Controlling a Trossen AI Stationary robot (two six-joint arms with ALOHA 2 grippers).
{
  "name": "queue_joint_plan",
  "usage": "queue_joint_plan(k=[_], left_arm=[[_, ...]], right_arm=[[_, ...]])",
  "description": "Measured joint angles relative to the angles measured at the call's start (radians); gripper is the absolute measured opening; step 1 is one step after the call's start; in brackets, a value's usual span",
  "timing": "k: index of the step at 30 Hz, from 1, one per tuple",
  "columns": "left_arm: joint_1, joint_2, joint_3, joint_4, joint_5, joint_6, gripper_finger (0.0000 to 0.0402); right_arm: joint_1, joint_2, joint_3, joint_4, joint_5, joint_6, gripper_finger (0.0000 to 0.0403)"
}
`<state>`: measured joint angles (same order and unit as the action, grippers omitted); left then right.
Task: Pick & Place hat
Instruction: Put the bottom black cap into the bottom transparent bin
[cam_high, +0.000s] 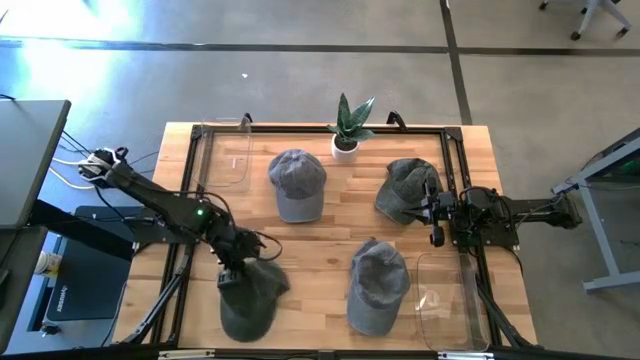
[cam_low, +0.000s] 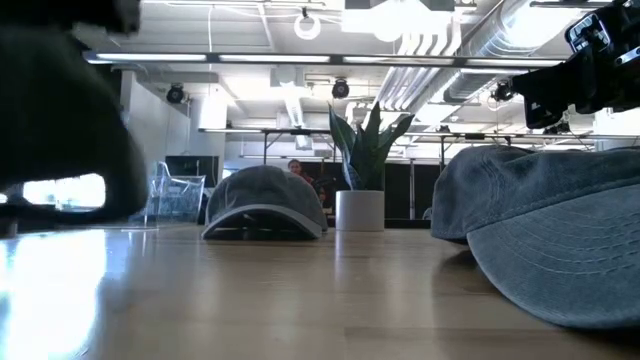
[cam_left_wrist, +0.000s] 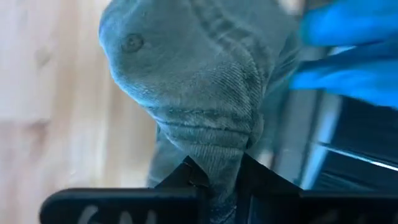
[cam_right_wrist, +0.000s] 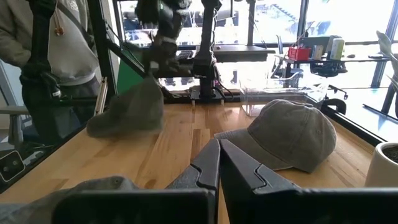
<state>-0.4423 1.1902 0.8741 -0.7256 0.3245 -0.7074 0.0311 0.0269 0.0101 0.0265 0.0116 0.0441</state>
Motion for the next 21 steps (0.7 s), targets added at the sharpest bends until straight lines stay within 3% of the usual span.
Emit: queue_joint_plan(k=[7,11,17,21], left_arm=[[-0.001,-0.027,0.188,-0.003,0.042,-0.044,0.0006],[-0.001,-0.029,0.260,-0.010,-0.041,-0.088,0.0003],[-0.001,-0.029,0.282,-0.014,-0.184,-0.185,0.0002],[0.004,-0.028,0.282,-0.012,-0.261,-0.206,0.0001]], right_arm=[[0.000,0.000,0.000,0.000,0.000,0.000,0.0007],[0.000,0.000,0.000,0.024,0.009,-0.045,0.0008],[0.000,0.002,0.000,0.224,0.026,-0.021,0.0006],[0.001,0.000,0.000,0.504,0.133,0.472,0.0002]])
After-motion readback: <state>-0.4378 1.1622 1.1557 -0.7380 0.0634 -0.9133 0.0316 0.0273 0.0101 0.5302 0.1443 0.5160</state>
